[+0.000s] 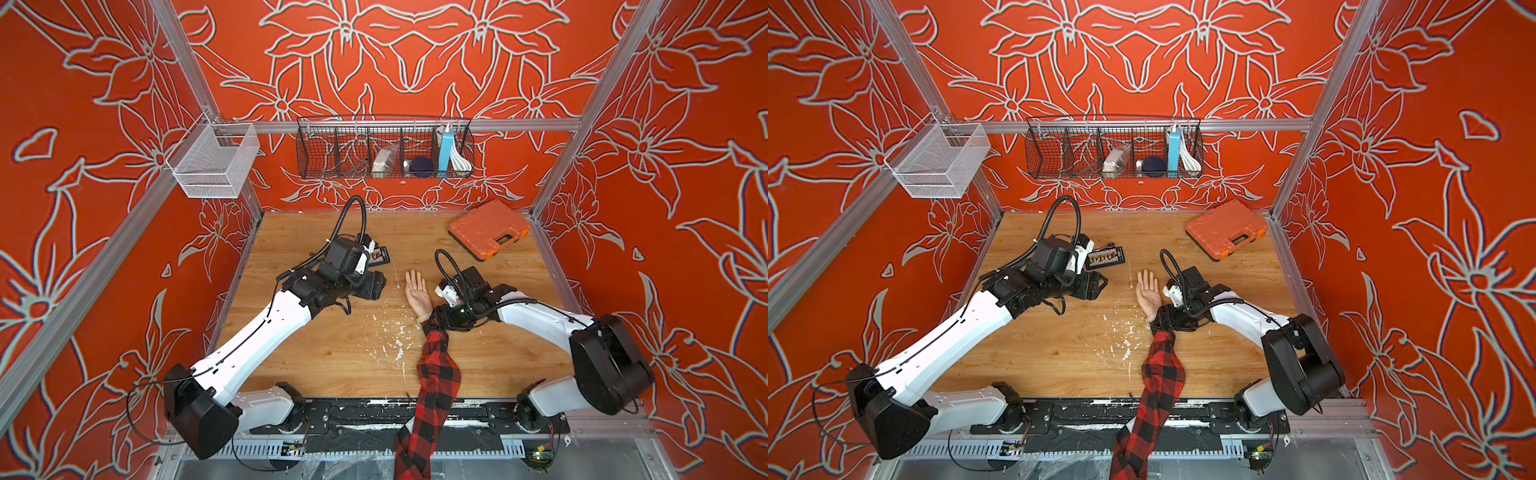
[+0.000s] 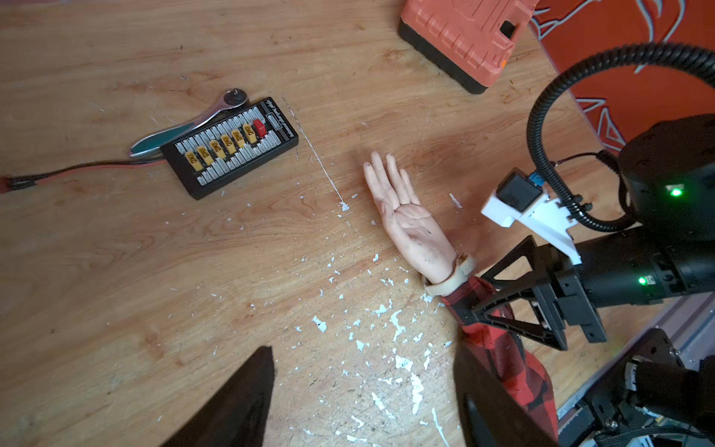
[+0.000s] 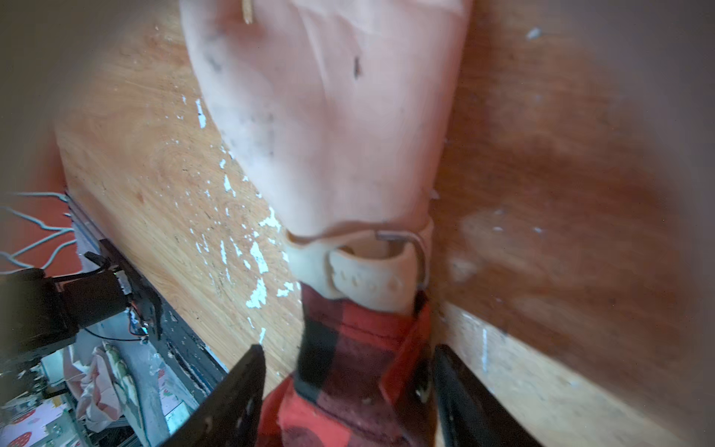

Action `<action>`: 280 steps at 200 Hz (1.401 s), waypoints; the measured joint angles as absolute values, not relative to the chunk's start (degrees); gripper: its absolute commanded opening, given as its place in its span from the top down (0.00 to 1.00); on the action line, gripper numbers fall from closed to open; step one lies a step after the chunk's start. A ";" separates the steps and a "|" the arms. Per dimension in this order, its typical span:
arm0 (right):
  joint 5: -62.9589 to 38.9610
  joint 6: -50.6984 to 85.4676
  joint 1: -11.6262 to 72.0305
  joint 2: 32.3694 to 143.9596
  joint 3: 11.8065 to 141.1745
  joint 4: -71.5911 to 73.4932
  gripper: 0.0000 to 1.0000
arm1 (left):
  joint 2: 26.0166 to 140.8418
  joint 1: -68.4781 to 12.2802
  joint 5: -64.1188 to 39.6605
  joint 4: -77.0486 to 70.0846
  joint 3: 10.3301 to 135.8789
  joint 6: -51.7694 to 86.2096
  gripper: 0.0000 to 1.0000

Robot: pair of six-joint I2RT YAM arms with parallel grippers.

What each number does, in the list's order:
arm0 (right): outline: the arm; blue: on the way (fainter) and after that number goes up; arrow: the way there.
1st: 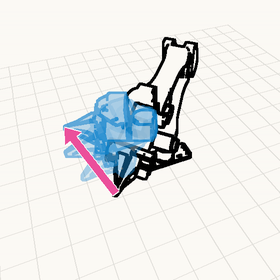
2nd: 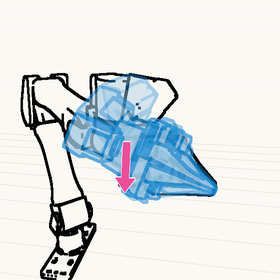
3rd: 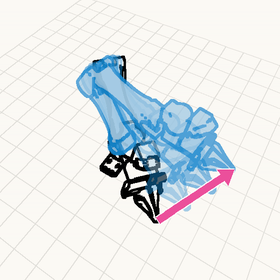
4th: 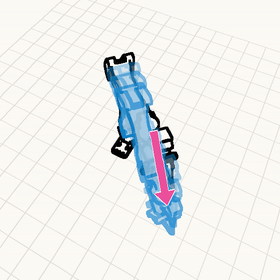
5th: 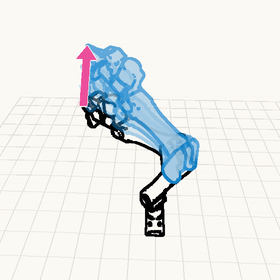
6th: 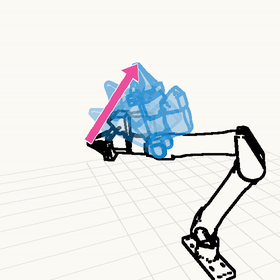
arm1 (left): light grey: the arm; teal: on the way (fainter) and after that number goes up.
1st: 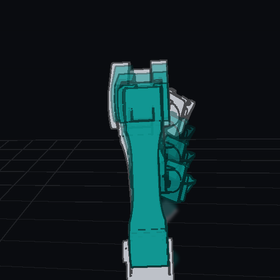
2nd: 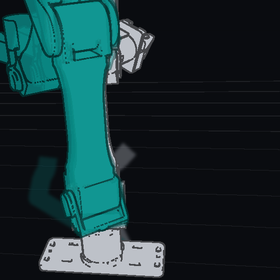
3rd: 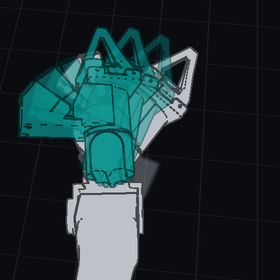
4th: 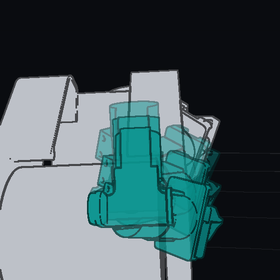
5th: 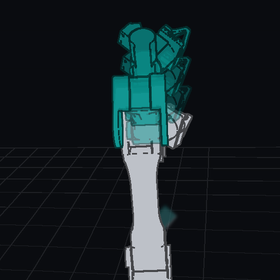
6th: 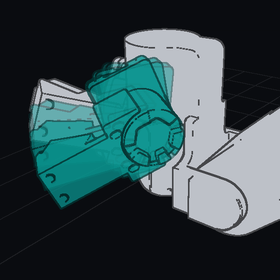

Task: Take off the watch
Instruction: Adjust the hand at the center of the board, then untie the watch from the hand.

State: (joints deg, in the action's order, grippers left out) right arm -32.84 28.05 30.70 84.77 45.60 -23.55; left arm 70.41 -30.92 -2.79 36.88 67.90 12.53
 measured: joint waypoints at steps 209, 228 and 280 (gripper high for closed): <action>-29.89 -18.94 38.00 90.11 62.19 -25.08 0.40 | 58.30 -24.80 2.44 30.28 58.00 9.91 0.24; -30.02 -29.39 37.87 91.68 62.57 -26.22 0.44 | 58.28 -24.80 2.31 30.28 58.00 10.09 0.24; -30.13 -50.76 37.76 97.93 66.96 -28.56 0.51 | 58.24 -24.80 1.93 30.28 58.00 10.39 0.24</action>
State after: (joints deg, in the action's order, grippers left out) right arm -30.13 -50.76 37.76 97.93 66.96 -28.56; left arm 58.24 -24.80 1.93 30.28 58.00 10.39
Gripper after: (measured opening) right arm 0.501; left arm 0.755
